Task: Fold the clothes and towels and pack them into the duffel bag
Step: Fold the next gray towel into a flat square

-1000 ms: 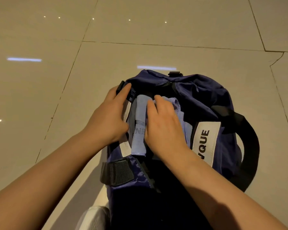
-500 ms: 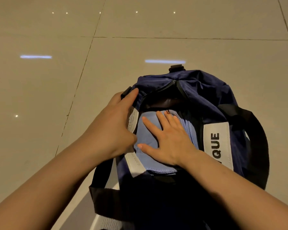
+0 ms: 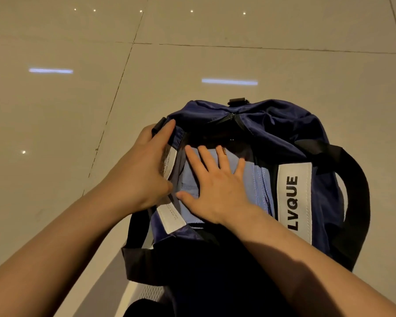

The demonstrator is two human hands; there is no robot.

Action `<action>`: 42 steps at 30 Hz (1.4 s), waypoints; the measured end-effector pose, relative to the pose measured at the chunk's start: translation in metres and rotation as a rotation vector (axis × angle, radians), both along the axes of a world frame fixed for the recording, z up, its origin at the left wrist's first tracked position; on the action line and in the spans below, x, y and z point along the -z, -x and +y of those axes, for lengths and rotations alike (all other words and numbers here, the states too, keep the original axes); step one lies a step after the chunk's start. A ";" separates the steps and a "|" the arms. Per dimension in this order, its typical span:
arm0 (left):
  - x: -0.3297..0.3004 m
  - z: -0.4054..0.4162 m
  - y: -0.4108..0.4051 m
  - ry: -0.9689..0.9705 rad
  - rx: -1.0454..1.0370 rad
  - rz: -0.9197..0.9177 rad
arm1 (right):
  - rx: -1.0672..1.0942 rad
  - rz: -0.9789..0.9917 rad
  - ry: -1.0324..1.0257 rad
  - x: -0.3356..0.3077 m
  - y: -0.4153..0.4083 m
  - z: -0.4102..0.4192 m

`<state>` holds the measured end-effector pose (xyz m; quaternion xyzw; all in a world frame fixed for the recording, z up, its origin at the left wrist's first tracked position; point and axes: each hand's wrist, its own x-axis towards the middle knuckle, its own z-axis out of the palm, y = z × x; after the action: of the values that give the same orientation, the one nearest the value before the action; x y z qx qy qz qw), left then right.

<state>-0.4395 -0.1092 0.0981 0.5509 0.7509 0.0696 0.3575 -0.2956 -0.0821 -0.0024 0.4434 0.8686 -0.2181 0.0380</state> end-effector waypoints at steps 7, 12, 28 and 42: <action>-0.011 -0.001 -0.017 -0.100 0.051 -0.074 | -0.041 -0.145 0.099 0.013 -0.009 0.007; -0.007 0.011 -0.027 -0.083 0.024 -0.213 | -0.054 -0.020 0.182 -0.001 -0.022 0.019; 0.013 -0.040 -0.044 -0.149 -0.016 -0.505 | 0.118 0.204 -0.134 -0.049 -0.128 -0.049; 0.127 -0.092 -0.081 -0.367 0.444 0.166 | 0.495 0.221 0.396 0.007 -0.213 -0.065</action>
<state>-0.3581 -0.2008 -0.0284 0.7609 0.6135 0.0790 0.1960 -0.0827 -0.1469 -0.0092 0.5987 0.6741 -0.4320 -0.0252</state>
